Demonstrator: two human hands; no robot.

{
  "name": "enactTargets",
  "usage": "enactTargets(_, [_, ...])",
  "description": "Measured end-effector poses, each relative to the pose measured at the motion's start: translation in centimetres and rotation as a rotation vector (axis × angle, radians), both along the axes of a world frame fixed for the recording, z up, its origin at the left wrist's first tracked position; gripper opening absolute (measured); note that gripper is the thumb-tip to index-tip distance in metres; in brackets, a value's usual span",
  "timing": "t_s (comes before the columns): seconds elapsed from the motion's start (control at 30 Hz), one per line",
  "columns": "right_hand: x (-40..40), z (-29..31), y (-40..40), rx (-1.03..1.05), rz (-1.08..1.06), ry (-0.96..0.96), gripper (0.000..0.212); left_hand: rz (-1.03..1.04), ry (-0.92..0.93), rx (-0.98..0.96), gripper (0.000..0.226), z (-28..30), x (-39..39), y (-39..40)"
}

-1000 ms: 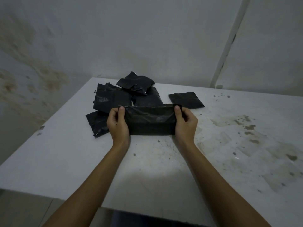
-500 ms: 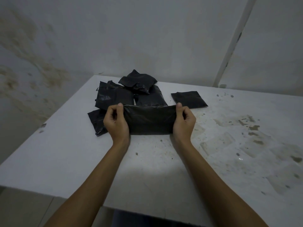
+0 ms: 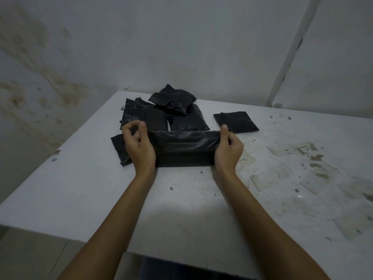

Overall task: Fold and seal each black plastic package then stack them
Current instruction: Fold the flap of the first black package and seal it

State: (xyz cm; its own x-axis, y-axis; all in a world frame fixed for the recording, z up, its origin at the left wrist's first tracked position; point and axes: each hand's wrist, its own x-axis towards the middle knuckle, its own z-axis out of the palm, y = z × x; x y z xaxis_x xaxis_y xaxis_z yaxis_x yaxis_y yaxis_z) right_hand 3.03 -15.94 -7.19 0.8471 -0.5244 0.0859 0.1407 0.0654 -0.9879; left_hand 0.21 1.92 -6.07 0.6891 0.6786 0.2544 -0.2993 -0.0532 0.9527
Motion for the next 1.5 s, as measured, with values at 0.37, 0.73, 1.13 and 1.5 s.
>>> enactTargets(0.37, [-0.2, -0.1, -0.1, 0.001, -0.002, -0.014, 0.051, -0.289, 0.101, -0.015, 0.021, -1.0, -1.9, 1.3])
enactTargets(0.73, [-1.2, 1.0, -1.9, -0.12, 0.107, -0.125, 0.032, -0.15, 0.102, 0.046, 0.03, -0.7, -2.4, 1.2])
enactTargets(1.13, [-0.8, -0.2, -2.8, -0.169, 0.188, -0.094, 0.051, -0.163, 0.185, 0.058, 0.039, -1.3, -1.7, 2.0])
enactTargets(1.5, [-0.4, 0.1, -2.6, -0.207, 0.192, -0.091, 0.046, -0.328, 0.135, 1.48, 0.06, 5.0, 1.2, -0.7])
